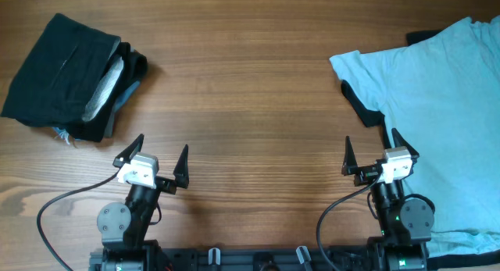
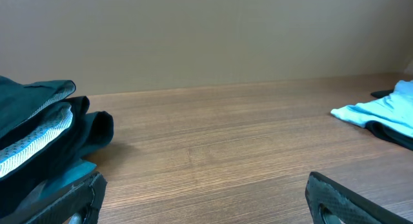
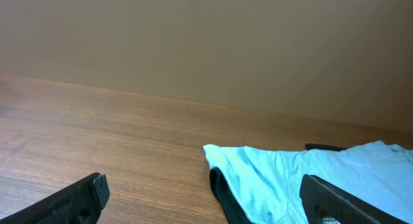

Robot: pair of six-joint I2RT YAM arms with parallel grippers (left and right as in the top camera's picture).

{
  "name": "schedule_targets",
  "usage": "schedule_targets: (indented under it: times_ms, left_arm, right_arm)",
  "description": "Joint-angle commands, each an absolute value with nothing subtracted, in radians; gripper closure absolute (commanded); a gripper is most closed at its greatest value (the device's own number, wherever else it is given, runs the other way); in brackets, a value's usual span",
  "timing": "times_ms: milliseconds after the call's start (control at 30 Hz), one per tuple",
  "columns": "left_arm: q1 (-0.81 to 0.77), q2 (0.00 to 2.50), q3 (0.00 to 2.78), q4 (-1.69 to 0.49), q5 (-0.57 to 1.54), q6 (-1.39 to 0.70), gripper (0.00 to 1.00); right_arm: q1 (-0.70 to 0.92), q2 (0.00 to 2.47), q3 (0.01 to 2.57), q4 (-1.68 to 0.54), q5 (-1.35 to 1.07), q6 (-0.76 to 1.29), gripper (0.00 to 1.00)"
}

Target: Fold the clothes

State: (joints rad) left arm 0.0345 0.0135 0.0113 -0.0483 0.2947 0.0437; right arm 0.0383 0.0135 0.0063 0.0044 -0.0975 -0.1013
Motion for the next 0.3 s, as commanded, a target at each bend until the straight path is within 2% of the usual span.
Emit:
schedule_targets:
  times_ms: [0,267]
  left_arm:
    - [0.029,0.006,0.006,-0.049,0.287,0.045,0.0]
    - [0.029,0.006,0.006,-0.049,0.286,0.045,0.0]
  right_arm:
    - [0.034,0.005,0.005,0.008,-0.113,-0.087,0.0]
    - [0.034,0.005,0.005,0.008,-0.113,-0.087,0.0]
